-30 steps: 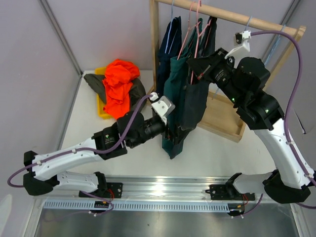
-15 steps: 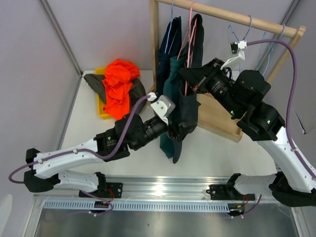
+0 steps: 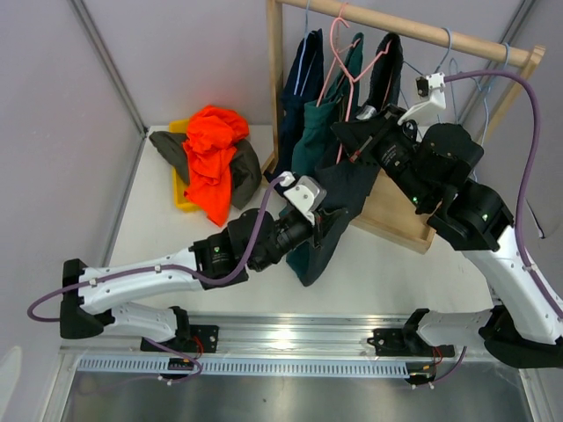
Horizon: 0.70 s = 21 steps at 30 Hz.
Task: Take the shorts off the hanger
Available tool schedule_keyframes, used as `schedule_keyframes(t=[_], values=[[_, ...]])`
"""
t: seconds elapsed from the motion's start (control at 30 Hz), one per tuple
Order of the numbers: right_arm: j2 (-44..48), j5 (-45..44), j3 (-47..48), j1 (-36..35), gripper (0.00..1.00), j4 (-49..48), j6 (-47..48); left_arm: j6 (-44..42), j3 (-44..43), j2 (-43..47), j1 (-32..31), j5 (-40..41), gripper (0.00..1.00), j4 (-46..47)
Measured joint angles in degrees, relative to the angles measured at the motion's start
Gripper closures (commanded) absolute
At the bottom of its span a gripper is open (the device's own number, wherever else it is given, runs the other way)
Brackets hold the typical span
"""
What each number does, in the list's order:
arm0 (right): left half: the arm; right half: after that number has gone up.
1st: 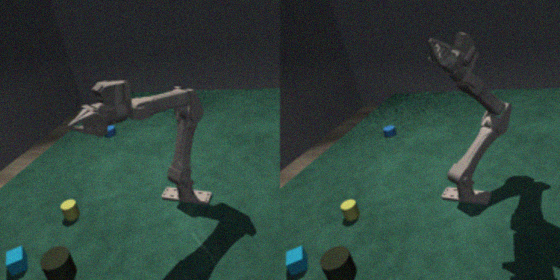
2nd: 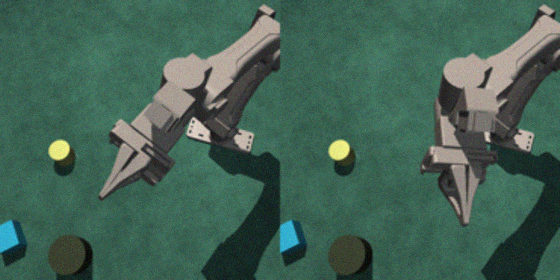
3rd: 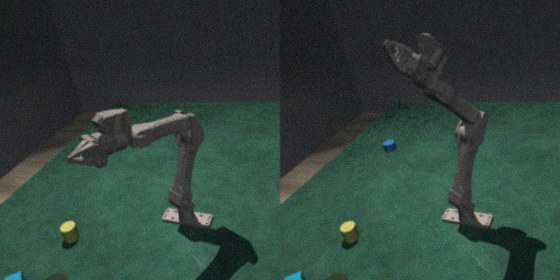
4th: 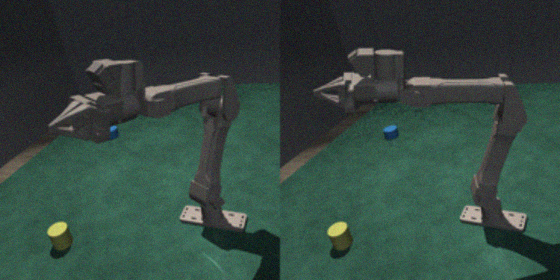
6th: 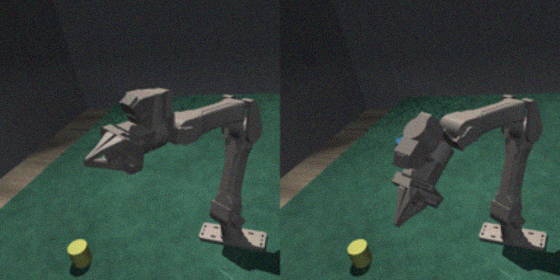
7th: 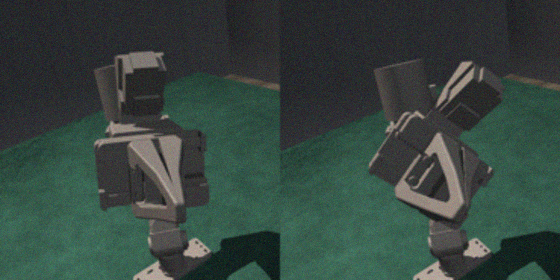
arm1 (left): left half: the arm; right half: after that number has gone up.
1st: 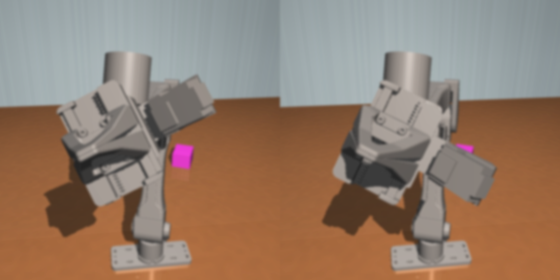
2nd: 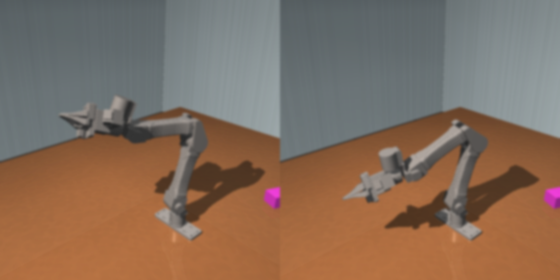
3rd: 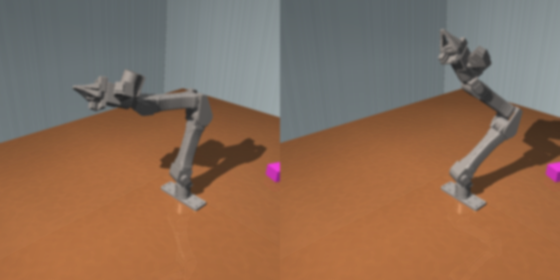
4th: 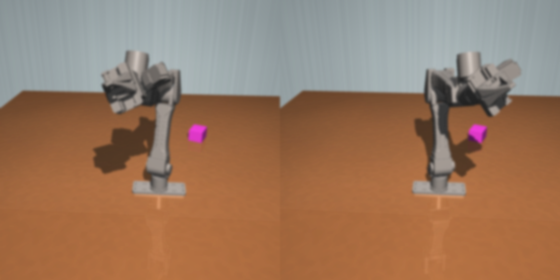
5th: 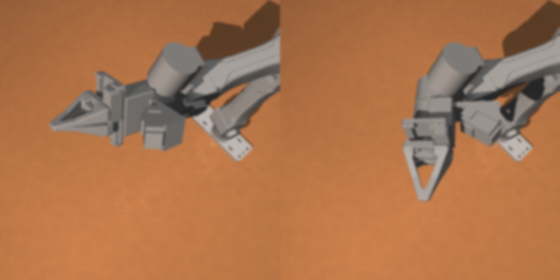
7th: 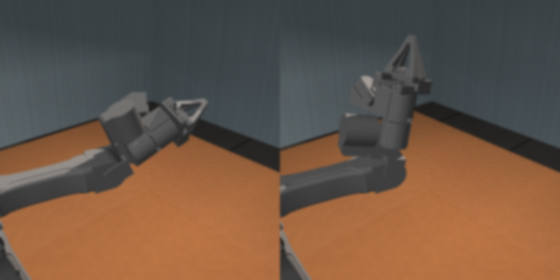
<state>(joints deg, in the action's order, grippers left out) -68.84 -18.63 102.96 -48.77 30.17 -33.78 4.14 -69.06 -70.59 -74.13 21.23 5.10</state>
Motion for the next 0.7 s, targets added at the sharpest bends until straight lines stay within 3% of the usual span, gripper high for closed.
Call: schedule_keyframes(t=[0.33, 0.5, 0.53, 0.57, 0.63, 0.7], values=[[-3.2, 0.7, 6.4, -1.3, 1.00, 6.8, 1.6, 3.4, 7.3, 5.8, -0.2, 0.1, 0.90, 4.9], [-3.1, 1.2, 6.4, -1.5, 1.00, 5.2, 1.6, 4.1, 9.1, 7.1, -0.6, 0.1, 0.77, 3.9], [-2.9, 1.0, 6.5, -1.5, 1.00, 4.5, 1.5, 4.1, 9.5, 7.1, -0.7, 0.1, 0.68, 3.3], [-2.8, 0.9, 6.7, -1.4, 1.00, 4.3, 1.5, 4.3, 9.8, 7.1, -0.8, 0.0, 0.66, 2.9], [-2.4, 0.1, 7.2, -1.1, 1.00, 3.0, 1.7, 4.7, 10.3, 7.1, -0.8, -0.1, 0.66, 1.8], [-2.0, -0.4, 7.8, -0.8, 1.00, 1.6, 2.1, 5.1, 10.5, 7.1, -0.8, -0.2, 0.86, 1.4]])
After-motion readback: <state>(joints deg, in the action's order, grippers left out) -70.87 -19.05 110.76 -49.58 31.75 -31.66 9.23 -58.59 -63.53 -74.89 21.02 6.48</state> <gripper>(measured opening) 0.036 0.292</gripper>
